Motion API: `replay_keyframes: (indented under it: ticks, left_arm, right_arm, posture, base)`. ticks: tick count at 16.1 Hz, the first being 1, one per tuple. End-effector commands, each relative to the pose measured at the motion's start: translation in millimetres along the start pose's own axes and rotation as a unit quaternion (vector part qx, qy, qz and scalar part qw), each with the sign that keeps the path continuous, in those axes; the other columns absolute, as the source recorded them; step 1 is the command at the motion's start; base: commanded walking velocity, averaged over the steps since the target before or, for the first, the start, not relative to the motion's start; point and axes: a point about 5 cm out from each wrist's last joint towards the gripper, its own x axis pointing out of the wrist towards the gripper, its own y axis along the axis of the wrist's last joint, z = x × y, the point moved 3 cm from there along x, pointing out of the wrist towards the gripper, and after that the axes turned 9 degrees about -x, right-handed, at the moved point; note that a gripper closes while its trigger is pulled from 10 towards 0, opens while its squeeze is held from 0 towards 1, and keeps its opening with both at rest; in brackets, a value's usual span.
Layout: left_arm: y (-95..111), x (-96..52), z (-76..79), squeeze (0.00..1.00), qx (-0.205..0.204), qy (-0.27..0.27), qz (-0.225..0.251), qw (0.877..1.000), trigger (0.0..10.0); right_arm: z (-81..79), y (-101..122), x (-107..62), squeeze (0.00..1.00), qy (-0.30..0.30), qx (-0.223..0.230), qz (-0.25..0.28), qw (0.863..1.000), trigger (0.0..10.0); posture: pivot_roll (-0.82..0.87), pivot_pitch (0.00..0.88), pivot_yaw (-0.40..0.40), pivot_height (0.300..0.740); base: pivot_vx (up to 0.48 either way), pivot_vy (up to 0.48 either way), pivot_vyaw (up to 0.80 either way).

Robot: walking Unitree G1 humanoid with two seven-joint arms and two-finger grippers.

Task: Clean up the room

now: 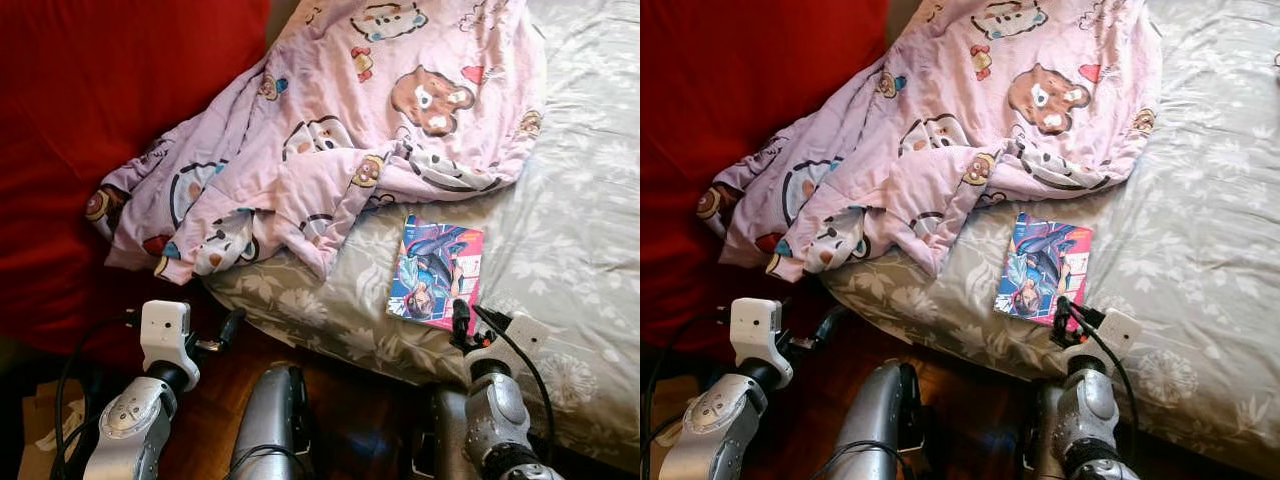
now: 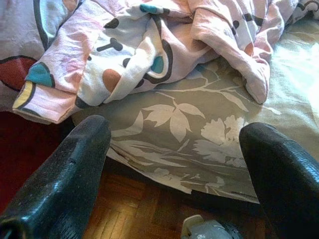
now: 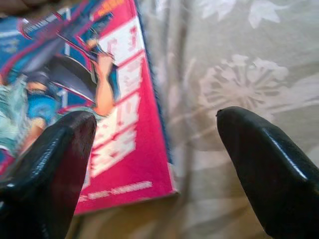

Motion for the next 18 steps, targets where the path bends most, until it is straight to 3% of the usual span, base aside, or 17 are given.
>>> replay_keyframes:
  ticks: [1,2,4,6,12,15,18]
  left_arm:
    - [-8.1,-5.0,-4.6,0.00,0.000,0.004,-0.016,1.000,10.0]
    - [-8.7,-5.3,-4.3,0.00,0.000,0.003,-0.018,1.000,10.0]
    - [-8.7,-5.0,-4.1,0.00,0.000,0.002,-0.018,1.000,10.0]
    - [-8.9,-4.7,-4.3,0.00,0.001,0.001,-0.018,1.000,10.0]
    - [-8.7,-3.1,-5.1,0.00,0.005,0.001,-0.017,1.000,10.0]
    - [-8.7,-2.4,-5.7,0.00,0.008,0.001,-0.017,1.000,10.0]
    - [-8.5,-1.1,-5.8,0.00,0.010,0.002,-0.016,1.000,10.0]
  right_arm:
    - [2.2,-20.0,-9.0,0.00,-0.002,-0.005,-0.039,0.999,10.0]
    - [3.0,-27.6,-11.2,0.00,0.001,-0.004,-0.063,0.998,10.0]
    - [5.4,-42.7,-16.7,0.00,0.007,-0.051,-0.111,0.993,10.0]
    - [15.0,-43.8,-18.7,0.00,-0.018,-0.046,-0.111,0.993,10.0]
    - [70.4,-41.3,-34.9,0.00,-0.155,-0.086,-0.088,0.980,10.0]
    - [70.7,-46.9,-42.6,0.00,-0.159,-0.086,-0.084,0.980,10.0]
    - [47.6,-51.0,-42.0,0.00,-0.103,-0.066,-0.075,0.990,10.0]
  posture:
    - [0.21,0.278,0.137,0.586]
    - [0.21,0.277,0.138,0.586]
    - [0.21,0.276,0.137,0.586]
    - [0.21,0.274,0.137,0.586]
    - [0.20,0.269,0.135,0.586]
    - [0.19,0.266,0.135,0.586]
    - [0.20,0.260,0.134,0.586]
  base:
    - [0.000,0.000,0.00]
    - [0.000,0.000,0.00]
    - [0.000,0.000,0.00]
    - [0.000,0.000,0.00]
    - [0.000,0.000,0.00]
    - [0.000,0.000,0.00]
    - [0.000,0.000,0.00]
